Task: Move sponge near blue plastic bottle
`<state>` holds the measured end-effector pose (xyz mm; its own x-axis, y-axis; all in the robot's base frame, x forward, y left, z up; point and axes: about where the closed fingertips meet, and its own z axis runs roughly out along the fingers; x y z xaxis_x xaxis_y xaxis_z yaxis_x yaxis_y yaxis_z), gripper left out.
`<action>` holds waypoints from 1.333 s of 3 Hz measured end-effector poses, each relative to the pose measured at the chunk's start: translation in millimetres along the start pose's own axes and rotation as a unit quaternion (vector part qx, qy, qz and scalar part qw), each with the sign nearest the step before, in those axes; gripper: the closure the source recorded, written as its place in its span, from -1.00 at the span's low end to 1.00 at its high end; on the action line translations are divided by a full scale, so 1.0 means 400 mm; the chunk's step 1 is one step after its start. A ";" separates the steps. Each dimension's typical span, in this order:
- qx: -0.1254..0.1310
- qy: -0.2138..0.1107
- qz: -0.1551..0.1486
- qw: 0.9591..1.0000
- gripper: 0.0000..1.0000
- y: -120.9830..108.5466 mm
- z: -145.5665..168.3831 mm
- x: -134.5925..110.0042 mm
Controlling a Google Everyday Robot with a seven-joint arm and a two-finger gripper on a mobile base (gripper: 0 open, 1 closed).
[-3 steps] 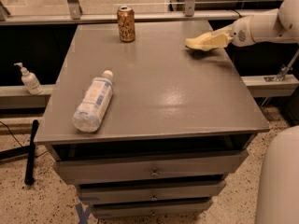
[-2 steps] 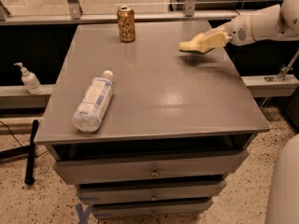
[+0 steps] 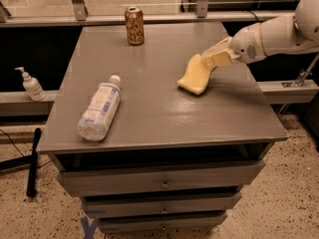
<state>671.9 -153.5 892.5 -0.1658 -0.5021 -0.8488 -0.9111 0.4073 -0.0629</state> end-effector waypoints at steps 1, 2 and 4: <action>-0.036 -0.001 -0.021 0.999 1.00 0.116 0.026 0.004; -0.062 -0.011 -0.027 0.998 1.00 0.199 0.041 0.003; -0.092 -0.046 -0.028 0.994 1.00 0.302 0.089 -0.043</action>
Offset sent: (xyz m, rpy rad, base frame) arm -0.1022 0.0615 -0.0180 0.0516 0.0205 0.1861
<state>577.9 -68.5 881.0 -0.0861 -0.4452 -0.8913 -0.9730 0.2300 -0.0209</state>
